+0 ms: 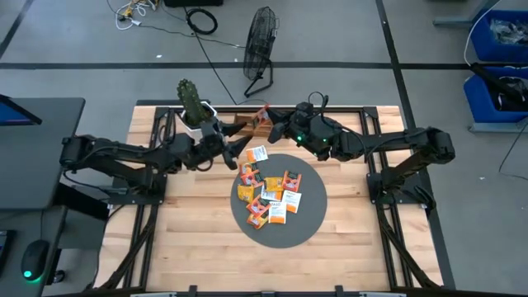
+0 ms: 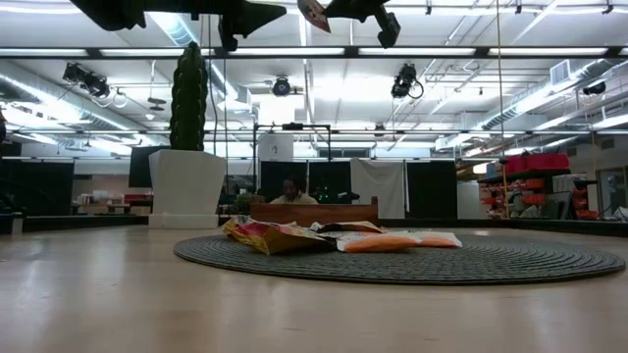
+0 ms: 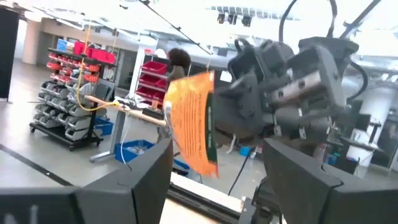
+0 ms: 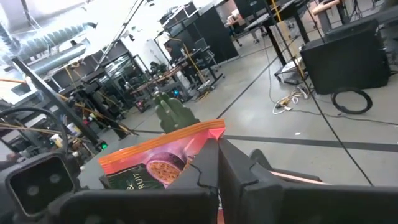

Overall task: Pick & Place Tea
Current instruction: Put the orange tea bag into the left section of the wooden organizer

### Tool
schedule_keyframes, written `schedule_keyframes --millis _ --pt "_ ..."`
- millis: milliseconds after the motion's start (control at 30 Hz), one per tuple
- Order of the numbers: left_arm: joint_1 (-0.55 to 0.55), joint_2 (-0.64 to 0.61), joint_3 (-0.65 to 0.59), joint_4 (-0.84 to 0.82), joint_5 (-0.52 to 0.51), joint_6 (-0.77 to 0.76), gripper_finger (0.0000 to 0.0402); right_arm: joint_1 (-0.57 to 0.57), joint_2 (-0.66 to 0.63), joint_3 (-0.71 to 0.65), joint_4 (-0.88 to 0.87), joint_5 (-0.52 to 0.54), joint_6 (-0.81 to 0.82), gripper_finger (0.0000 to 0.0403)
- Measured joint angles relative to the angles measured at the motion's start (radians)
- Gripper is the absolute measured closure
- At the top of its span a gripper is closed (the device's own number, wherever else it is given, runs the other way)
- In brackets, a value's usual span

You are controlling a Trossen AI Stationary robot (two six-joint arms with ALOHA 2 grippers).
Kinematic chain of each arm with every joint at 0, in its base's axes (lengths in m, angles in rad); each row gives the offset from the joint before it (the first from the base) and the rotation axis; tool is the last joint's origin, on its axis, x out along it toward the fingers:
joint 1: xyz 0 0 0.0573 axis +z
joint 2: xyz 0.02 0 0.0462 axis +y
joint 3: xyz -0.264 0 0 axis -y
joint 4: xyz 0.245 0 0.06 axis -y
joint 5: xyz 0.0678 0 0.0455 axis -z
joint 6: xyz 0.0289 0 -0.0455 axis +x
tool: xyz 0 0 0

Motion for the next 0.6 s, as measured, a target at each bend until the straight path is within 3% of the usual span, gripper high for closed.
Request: schedule_keyframes --millis 367,600 --pt "0.054 0.013 0.0 0.01 -0.003 -0.046 0.0169 0.007 0.0 0.0 -0.001 0.001 0.0 0.0403" --pt "0.058 0.013 0.0 0.011 0.091 -0.023 0.017 0.008 0.0 0.0 -0.002 0.0 0.0 0.0403"
